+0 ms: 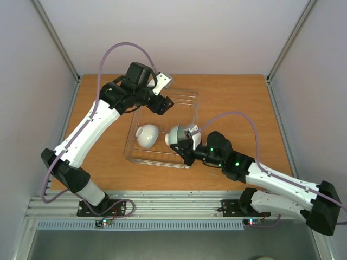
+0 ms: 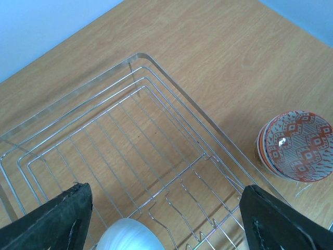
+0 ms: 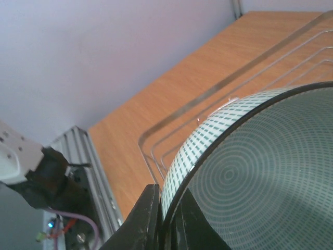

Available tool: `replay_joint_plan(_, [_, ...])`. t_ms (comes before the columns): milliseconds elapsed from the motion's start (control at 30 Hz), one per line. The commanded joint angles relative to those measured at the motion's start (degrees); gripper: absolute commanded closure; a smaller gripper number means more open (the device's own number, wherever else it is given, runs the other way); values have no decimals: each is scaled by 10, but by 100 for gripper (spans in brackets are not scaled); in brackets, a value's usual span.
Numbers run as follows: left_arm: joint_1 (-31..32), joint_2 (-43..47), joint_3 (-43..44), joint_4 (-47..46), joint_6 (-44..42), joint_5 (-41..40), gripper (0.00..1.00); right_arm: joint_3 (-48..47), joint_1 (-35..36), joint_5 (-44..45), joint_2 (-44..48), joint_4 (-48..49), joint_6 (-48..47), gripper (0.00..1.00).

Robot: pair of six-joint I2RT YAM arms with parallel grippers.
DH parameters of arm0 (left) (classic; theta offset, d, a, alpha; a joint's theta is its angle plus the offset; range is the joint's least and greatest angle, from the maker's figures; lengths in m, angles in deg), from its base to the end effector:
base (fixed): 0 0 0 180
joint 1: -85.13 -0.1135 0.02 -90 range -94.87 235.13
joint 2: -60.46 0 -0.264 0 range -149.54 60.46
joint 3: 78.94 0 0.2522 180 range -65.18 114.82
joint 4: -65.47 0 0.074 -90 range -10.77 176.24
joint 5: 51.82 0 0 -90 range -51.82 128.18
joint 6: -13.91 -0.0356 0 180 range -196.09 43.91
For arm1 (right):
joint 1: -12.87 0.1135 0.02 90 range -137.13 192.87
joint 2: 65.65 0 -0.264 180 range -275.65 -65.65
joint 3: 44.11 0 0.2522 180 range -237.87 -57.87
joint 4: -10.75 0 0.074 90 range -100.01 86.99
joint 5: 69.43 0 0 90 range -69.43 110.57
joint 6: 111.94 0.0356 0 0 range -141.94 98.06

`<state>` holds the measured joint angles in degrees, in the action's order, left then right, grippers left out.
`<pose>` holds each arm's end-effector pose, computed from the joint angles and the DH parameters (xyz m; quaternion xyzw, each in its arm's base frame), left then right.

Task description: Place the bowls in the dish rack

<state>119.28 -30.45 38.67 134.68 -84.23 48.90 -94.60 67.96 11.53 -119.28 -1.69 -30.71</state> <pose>0.2692 -0.1906 0.4171 0.3638 0.8364 -0.1735 0.3714 0.1216 0.1840 0.2829 -0.4604 0.6486 0.2948 0.5296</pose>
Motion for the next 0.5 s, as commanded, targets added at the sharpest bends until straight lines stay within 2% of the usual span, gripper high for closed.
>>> replay_joint_plan(0, [-4,16,-15,-37,8,17,22,8,-72,-202,-58,228,105,99])
replay_joint_plan(200, [-5,20,-25,-39,3,23,22,4,-117,-321,-186,414,207,99])
replay_joint_plan(467, [-5,17,-26,-36,1,32,22,18,-124,-336,-288,573,271,99])
